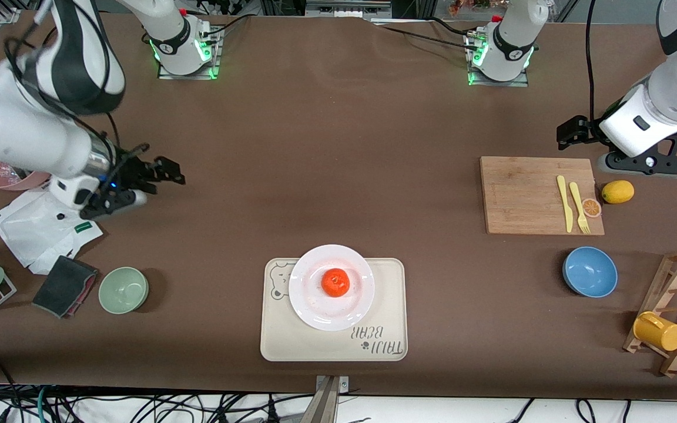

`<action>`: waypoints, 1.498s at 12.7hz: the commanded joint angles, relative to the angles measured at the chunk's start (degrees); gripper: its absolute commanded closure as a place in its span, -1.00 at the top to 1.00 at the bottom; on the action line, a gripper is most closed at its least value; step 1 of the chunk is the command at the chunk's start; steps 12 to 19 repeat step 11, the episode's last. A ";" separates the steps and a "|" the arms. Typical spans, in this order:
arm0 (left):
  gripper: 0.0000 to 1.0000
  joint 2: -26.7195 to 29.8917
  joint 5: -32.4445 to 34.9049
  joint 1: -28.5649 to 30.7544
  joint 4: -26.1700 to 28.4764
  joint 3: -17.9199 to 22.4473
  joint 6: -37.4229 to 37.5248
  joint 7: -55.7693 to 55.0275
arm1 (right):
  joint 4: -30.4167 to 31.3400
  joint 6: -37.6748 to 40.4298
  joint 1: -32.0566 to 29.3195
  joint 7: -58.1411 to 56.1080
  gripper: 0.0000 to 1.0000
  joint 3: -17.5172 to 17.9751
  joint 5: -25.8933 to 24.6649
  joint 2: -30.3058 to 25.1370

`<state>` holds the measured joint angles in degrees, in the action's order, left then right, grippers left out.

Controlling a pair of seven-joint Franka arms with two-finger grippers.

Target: Place orange and plate with both arms

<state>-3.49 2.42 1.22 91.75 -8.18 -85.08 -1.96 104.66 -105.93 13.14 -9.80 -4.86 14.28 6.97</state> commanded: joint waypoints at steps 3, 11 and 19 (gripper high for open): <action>1.00 -0.12 -1.10 0.10 -1.14 0.18 1.23 0.38 | -11.56 14.33 0.13 3.56 1.00 -0.24 -11.63 -3.01; 1.00 -0.12 -5.14 1.06 -1.14 0.45 1.23 0.12 | -12.99 15.05 0.04 3.65 1.00 -0.33 -15.60 -3.72; 1.00 -0.12 -5.14 1.06 -1.14 0.45 1.23 0.12 | -12.99 15.05 0.04 3.65 1.00 -0.33 -15.60 -3.72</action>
